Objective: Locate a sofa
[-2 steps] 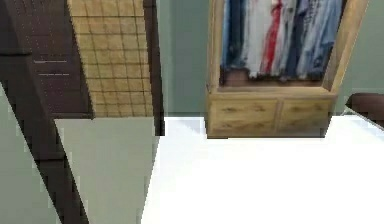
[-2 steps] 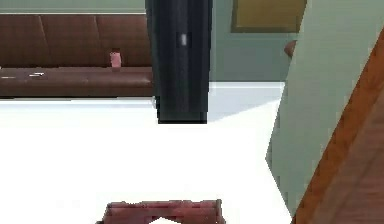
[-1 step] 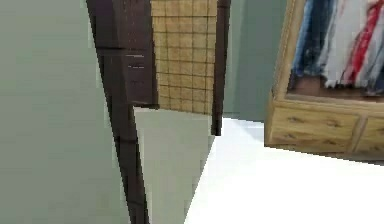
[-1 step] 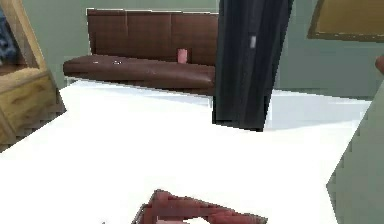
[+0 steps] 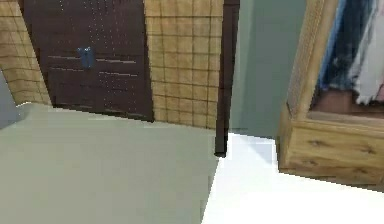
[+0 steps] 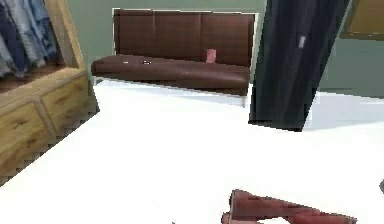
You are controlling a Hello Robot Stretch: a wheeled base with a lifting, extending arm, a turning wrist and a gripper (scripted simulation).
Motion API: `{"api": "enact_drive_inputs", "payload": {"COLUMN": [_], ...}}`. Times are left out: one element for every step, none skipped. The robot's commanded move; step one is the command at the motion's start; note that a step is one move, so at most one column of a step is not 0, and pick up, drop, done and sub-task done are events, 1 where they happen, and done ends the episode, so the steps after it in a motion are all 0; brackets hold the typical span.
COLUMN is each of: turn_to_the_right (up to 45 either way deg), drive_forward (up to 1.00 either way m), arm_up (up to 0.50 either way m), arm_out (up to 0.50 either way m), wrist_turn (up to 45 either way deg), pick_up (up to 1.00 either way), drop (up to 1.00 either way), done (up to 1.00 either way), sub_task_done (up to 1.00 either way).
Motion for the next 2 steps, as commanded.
{"api": "enact_drive_inputs", "payload": {"turn_to_the_right": [36.0,0.0], "drive_forward": [0.0,1.0], "arm_up": [0.0,0.0], "arm_out": [0.0,0.0], "wrist_turn": [0.0,0.0], "pick_up": [0.0,0.0], "drop": [0.0,0.0], "done": [0.0,0.0], "sub_task_done": [0.0,0.0]}}
